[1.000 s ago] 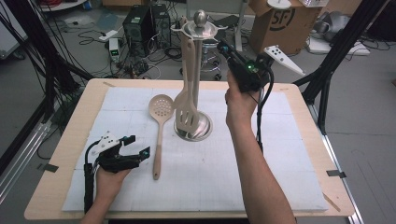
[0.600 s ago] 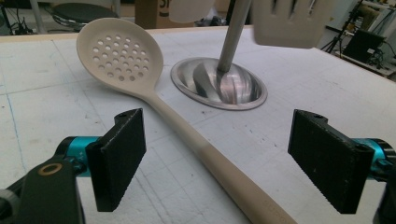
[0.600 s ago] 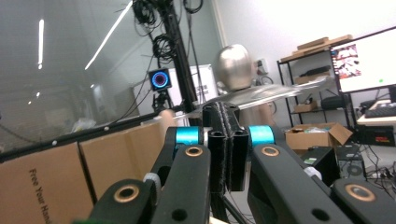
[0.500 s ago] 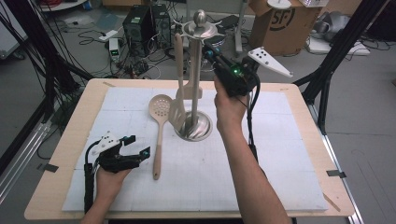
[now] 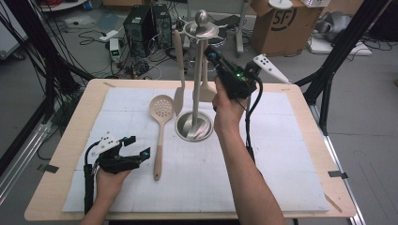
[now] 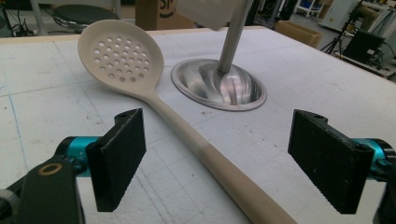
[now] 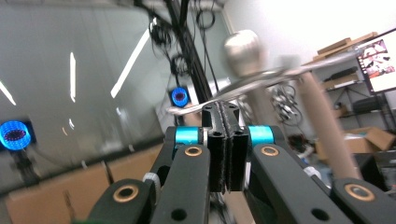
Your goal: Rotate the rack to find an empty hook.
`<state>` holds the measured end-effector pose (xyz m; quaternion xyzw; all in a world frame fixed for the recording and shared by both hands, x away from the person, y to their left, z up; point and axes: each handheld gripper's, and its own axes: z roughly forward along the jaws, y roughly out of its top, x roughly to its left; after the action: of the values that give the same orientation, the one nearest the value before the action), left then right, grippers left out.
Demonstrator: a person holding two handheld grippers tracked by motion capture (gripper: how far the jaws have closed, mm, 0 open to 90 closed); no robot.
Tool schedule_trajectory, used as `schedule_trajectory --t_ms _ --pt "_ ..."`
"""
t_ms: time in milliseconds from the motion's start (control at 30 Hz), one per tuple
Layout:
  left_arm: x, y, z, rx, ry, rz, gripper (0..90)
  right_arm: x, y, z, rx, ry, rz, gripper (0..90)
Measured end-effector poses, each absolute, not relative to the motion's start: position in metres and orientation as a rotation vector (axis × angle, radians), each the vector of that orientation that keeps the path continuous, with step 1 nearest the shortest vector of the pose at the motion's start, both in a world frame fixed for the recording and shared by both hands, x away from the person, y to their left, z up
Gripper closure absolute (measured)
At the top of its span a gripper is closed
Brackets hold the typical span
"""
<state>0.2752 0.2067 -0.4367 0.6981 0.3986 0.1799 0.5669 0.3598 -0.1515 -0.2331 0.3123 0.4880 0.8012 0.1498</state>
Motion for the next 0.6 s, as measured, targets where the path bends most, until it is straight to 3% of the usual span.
schedule_trajectory --t_ms 600 --pt "0.276 0.208 -0.437 1.644 0.940 0.430 19.6 0.386 -0.179 -0.246 0.937 1.214 2.424 90.0"
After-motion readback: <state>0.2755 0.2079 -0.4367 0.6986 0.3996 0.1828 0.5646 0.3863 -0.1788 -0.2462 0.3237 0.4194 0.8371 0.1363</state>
